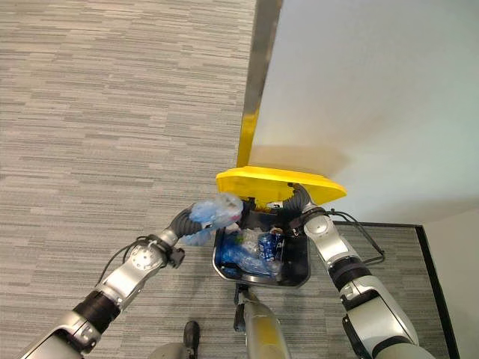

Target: Gather garbage on tea table into small bin, then transfer packed bag to large trash can.

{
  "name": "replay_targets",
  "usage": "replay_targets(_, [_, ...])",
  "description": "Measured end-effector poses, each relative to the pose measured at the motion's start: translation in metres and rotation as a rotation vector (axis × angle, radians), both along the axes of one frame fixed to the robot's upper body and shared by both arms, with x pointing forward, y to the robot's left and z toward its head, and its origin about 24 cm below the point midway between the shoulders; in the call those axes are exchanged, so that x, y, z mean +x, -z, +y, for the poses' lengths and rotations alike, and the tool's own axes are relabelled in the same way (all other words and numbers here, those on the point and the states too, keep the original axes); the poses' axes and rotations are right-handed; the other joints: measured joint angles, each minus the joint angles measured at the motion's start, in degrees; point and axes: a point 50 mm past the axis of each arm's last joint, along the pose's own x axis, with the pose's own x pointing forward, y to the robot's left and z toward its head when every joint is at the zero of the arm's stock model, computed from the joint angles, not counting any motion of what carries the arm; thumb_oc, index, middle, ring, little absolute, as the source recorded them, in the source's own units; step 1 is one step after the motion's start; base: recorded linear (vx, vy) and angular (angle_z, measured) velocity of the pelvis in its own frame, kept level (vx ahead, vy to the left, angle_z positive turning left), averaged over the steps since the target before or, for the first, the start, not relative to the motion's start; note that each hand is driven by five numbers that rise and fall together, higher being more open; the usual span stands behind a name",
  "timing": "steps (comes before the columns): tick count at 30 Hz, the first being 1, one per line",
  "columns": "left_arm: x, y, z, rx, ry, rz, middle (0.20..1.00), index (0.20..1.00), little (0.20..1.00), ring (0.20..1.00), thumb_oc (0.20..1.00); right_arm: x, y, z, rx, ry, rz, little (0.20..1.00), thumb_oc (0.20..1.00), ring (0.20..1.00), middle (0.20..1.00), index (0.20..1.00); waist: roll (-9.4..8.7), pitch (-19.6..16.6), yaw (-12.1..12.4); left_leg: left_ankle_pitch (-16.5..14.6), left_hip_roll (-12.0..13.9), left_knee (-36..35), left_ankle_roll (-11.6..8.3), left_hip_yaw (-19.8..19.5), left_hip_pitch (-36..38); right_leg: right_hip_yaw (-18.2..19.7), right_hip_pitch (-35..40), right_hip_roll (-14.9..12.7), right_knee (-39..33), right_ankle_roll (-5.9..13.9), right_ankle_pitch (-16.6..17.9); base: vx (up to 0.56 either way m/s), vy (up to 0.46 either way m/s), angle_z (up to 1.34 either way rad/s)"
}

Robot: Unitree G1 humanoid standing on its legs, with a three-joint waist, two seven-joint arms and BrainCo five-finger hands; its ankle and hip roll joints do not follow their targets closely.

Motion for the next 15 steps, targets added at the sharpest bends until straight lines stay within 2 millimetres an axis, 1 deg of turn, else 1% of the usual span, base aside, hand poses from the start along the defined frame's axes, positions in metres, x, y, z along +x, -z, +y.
replay_targets(1, [0.005,-0.01,-0.008,0.025,0.039,-0.037,0.2,0.2,0.2,0.2,0.2,0.002,-0.002,0.003,-0.01,-0.01,-0.003,1.0,1.0,1.0,1.0,1.0,0.01,0.0,0.1,0.0,-0.2,0.0,0.01,0.5,-0.1,0.6,-0.2,0.0,0.0,-0.08,0.2,-0.01,0.014,-0.21])
replay_targets(2, [0.009,-0.02,-0.014,0.015,0.055,-0.07,0.2,0.2,0.2,0.2,0.2,0.004,-0.004,0.006,-0.018,-0.022,-0.009,1.0,1.0,1.0,1.0,1.0,0.14,0.1,-0.3,0.0,-0.3,-0.2,0.05,0.7,0.1,0.9,-0.2,0.0,0.0,0.06,0.3,-0.01,0.02,-0.18])
replay_targets(3, [0.013,-0.028,-0.02,0.005,0.062,-0.095,0.2,0.2,0.2,0.2,0.2,0.005,-0.007,0.008,-0.028,-0.033,-0.015,1.0,1.0,1.0,1.0,1.0,0.06,0.2,-1.2,-0.1,-0.5,-0.2,0.2,0.8,0.3,1.1,-0.2,-0.1,0.0,0.08,0.2,-0.02,0.018,-0.11])
replay_targets(5, [0.024,-0.036,-0.024,0.018,0.053,-0.119,0.2,0.2,0.2,0.2,0.2,0.009,-0.013,0.012,-0.035,-0.046,-0.031,1.0,1.0,1.0,1.0,1.0,0.04,0.2,-1.9,-0.2,-0.7,-0.1,0.27,1.2,0.2,1.6,-0.3,-0.1,-0.1,0.35,0.5,-0.03,0.014,-0.12])
replay_targets(7, [0.034,-0.031,-0.022,0.079,0.019,-0.108,0.2,0.2,0.2,0.2,0.2,0.013,-0.022,0.016,-0.054,-0.065,-0.053,1.0,1.0,1.0,1.0,1.0,0.06,0.4,-2.7,-0.2,-1.0,0.0,0.4,2.1,-0.1,2.4,-0.8,-0.1,-0.1,0.97,0.3,-0.02,0.011,-0.19])
replay_targets(8, [0.036,-0.029,-0.019,0.111,0.009,-0.104,0.2,0.2,0.2,0.2,0.2,0.015,-0.025,0.017,-0.054,-0.068,-0.064,1.0,1.0,1.0,1.0,1.0,0.06,0.8,-3.2,-0.2,-1.1,0.0,0.4,2.3,-0.3,2.5,-1.0,-0.1,-0.2,1.25,0.2,-0.04,0.009,-0.14])
replay_targets(11, [0.04,-0.01,-0.01,0.215,-0.021,-0.047,0.2,0.2,0.2,0.2,0.2,0.02,-0.04,0.018,-0.077,-0.077,-0.101,1.0,1.0,1.0,1.0,1.0,0.11,2.1,-4.3,-0.3,-1.3,0.8,0.43,2.5,-2.1,2.9,-2.6,-0.2,-0.2,1.55,0.6,-0.05,-0.005,-0.03])
replay_targets(13, [0.043,-0.001,-0.006,0.302,-0.036,-0.029,0.2,0.2,0.2,0.2,0.2,0.025,-0.054,0.019,-0.097,-0.078,-0.142,1.0,1.0,1.0,1.0,1.0,0.1,4.2,-4.7,-0.9,-1.4,2.6,0.43,2.9,-3.7,3.3,-3.7,-0.2,0.0,1.63,0.8,-0.04,-0.021,-0.06])
replay_targets(14, [0.045,0.001,-0.003,0.34,-0.049,-0.024,0.2,0.2,0.2,0.2,0.2,0.029,-0.063,0.021,-0.092,-0.078,-0.17,1.0,1.0,1.0,1.0,1.0,0.05,4.9,-4.7,-1.1,-1.6,3.4,0.38,3.5,-5.3,3.9,-5.0,-0.2,-0.1,1.57,1.4,-0.03,-0.02,-0.17])
replay_targets(15, [0.051,-0.002,-0.001,0.368,-0.077,-0.03,0.2,0.2,0.2,0.2,0.2,0.034,-0.084,0.028,-0.072,-0.086,-0.232,1.0,1.0,1.0,1.0,1.0,0.14,7.9,-5.1,-1.8,-1.7,5.1,0.17,3.8,-6.5,4.0,-5.8,-0.3,-0.1,1.22,1.9,-0.03,-0.017,-0.18])
